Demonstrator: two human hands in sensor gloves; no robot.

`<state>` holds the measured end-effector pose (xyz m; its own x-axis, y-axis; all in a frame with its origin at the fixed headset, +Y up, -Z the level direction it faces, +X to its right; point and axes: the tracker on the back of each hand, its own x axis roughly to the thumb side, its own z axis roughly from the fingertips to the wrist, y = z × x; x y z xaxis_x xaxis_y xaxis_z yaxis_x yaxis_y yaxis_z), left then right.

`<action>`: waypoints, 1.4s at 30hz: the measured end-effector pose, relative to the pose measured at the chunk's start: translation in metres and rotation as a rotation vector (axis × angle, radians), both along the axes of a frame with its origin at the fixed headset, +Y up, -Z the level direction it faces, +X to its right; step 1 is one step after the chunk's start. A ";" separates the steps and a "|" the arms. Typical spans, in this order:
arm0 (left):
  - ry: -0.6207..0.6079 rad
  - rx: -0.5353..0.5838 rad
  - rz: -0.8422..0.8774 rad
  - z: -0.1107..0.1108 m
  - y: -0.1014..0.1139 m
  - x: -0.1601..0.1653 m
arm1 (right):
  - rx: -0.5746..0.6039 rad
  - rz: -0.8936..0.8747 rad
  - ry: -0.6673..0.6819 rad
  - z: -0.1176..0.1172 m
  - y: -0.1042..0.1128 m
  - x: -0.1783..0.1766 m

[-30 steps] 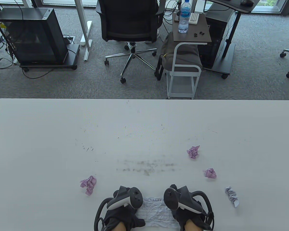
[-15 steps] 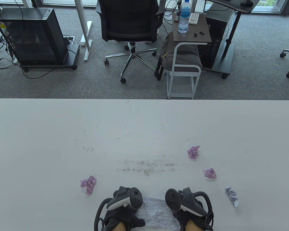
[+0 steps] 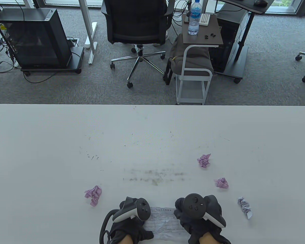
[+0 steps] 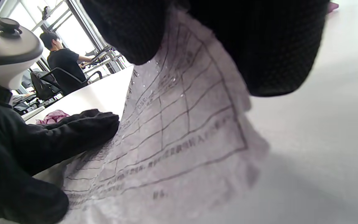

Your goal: Flatten crumpled invoices and stack

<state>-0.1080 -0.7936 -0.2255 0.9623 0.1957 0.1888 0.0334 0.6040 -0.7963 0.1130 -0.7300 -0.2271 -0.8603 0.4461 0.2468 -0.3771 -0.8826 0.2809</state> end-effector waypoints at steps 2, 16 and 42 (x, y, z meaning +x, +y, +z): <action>-0.001 0.001 -0.003 0.000 0.000 0.000 | 0.049 0.000 0.012 0.002 0.005 -0.002; 0.109 0.026 0.175 -0.004 0.004 -0.014 | 0.349 -0.013 0.077 0.023 0.053 0.004; 0.538 0.187 1.414 -0.010 0.043 -0.047 | 0.196 -0.598 -0.244 0.006 0.042 0.059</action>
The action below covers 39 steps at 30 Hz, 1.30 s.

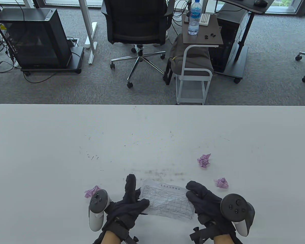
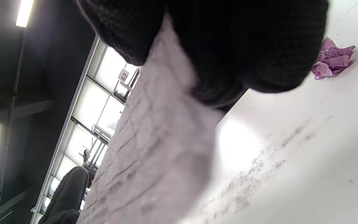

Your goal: Flatten crumpled invoices and stack

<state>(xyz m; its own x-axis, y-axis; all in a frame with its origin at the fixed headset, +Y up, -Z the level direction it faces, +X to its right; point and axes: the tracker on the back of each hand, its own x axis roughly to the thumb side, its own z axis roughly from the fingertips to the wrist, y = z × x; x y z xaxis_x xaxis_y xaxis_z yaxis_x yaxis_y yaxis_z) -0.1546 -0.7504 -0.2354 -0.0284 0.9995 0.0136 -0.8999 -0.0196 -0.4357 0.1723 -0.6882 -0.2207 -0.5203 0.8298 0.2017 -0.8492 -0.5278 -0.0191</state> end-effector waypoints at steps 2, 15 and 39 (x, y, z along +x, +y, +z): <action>0.003 0.022 -0.014 -0.001 0.004 -0.001 | -0.003 0.006 0.015 -0.002 -0.001 0.001; 0.043 0.234 -0.417 0.004 0.020 0.007 | 0.016 0.269 0.070 -0.003 -0.003 -0.009; -0.197 0.191 -0.957 -0.004 0.020 0.044 | -0.013 0.997 0.053 -0.028 -0.020 -0.056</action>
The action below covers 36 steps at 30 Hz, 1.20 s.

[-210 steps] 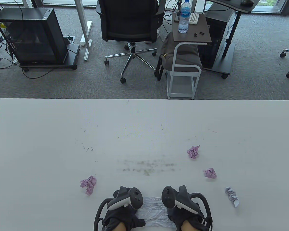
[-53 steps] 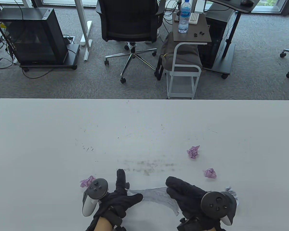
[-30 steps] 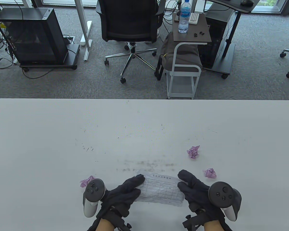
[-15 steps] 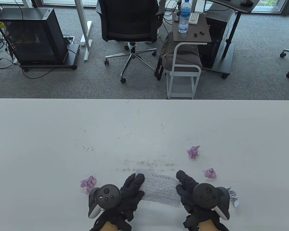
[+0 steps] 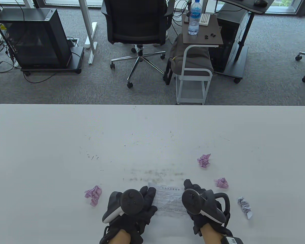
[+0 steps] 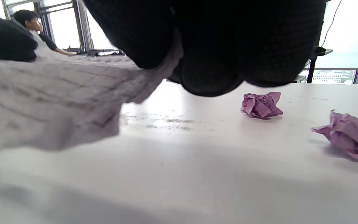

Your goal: Flatten crumpled invoices and stack

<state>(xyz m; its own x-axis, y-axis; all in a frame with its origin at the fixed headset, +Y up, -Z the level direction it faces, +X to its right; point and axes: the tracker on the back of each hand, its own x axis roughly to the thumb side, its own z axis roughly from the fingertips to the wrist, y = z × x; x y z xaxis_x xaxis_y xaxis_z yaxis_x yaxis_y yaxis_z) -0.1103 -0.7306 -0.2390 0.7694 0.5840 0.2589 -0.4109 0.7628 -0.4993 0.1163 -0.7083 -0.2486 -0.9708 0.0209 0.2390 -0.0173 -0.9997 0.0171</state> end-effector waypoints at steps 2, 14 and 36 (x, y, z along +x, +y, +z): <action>-0.005 -0.035 -0.029 -0.008 -0.002 0.001 | -0.003 0.055 0.009 -0.007 -0.005 -0.005; 0.003 -0.024 -0.304 -0.051 -0.040 0.006 | -0.062 0.167 0.031 -0.058 -0.033 -0.039; 0.094 -0.108 -0.335 -0.064 -0.064 -0.011 | -0.066 0.295 0.048 -0.079 -0.055 -0.052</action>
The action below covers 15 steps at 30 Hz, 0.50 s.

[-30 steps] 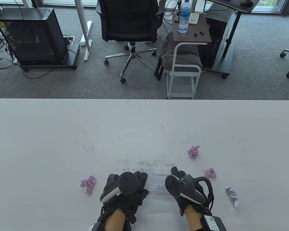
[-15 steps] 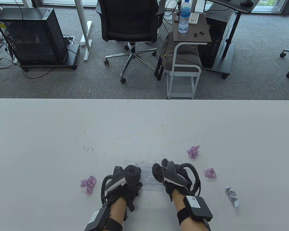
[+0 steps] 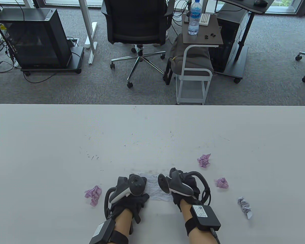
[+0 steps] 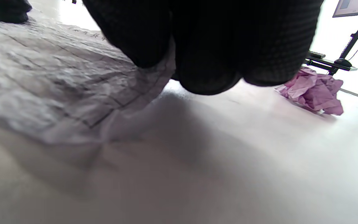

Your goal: Flatten crumpled invoices and stack

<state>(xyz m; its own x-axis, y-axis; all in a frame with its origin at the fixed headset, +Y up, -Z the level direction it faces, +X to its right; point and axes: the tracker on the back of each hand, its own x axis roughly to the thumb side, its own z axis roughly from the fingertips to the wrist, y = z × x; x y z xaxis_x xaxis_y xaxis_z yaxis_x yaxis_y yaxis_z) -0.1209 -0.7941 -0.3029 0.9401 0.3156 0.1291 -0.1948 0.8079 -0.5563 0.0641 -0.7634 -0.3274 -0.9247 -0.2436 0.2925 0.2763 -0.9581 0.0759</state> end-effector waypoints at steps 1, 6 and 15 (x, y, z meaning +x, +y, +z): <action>0.000 -0.002 -0.001 0.000 0.000 0.001 | 0.020 0.013 -0.003 0.001 0.003 0.002; 0.003 -0.006 -0.001 0.000 0.001 0.001 | 0.074 0.022 -0.029 0.012 0.024 0.020; 0.040 0.020 0.066 -0.001 0.005 -0.004 | 0.177 -0.128 0.076 0.095 0.066 0.028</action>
<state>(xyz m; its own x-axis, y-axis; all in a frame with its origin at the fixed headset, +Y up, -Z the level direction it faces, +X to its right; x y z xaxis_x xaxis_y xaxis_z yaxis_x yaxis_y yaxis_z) -0.1245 -0.7894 -0.3042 0.9219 0.3746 0.0985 -0.2699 0.8037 -0.5304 0.0920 -0.6976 -0.2319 -0.9284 -0.1794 0.3255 0.1502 -0.9822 -0.1130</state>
